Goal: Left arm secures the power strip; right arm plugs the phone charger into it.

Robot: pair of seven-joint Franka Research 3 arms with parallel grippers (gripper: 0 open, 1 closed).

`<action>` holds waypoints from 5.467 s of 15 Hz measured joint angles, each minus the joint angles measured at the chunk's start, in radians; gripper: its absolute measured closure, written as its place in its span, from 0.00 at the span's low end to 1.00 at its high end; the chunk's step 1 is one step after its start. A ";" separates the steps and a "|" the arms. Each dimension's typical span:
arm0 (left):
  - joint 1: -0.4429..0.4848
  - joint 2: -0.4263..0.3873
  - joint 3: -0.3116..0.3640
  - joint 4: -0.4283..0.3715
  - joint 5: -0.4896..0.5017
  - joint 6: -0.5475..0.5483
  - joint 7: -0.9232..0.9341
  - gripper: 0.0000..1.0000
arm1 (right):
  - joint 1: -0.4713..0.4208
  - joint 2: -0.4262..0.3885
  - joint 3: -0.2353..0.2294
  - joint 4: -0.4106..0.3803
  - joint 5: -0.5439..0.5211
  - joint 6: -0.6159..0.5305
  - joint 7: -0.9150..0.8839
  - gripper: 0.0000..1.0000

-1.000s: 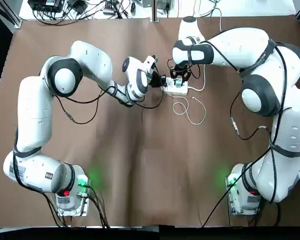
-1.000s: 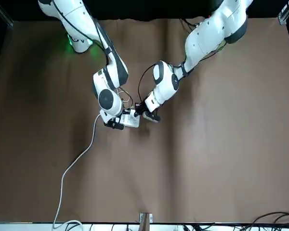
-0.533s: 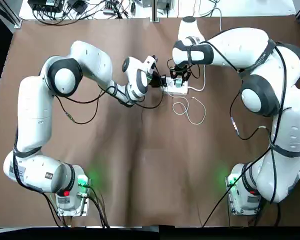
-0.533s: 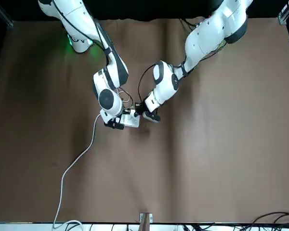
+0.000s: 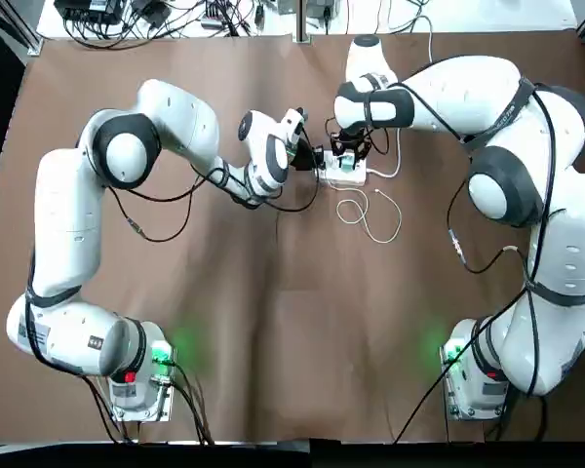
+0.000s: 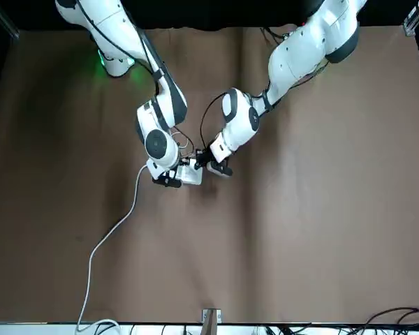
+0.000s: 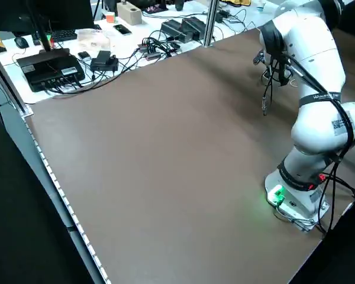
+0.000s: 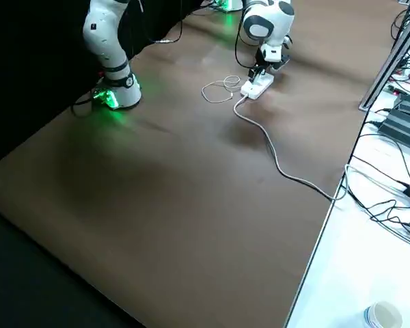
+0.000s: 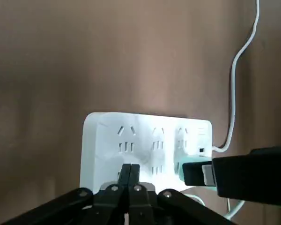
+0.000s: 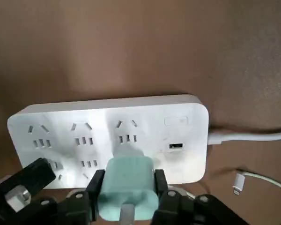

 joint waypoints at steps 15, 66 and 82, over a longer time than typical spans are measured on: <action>0.000 0.000 0.000 0.000 0.000 0.000 0.000 0.99 | 0.001 0.012 0.001 0.000 0.000 0.012 -0.001 0.52; 0.009 -0.177 0.150 0.061 0.001 -0.472 -0.099 0.99 | -0.639 -0.146 -0.031 0.553 -0.020 -0.738 -0.516 0.00; 0.152 -0.495 0.421 0.332 0.627 -1.359 -0.245 0.99 | -0.658 -0.548 -0.010 0.314 -0.148 -0.694 -0.601 0.00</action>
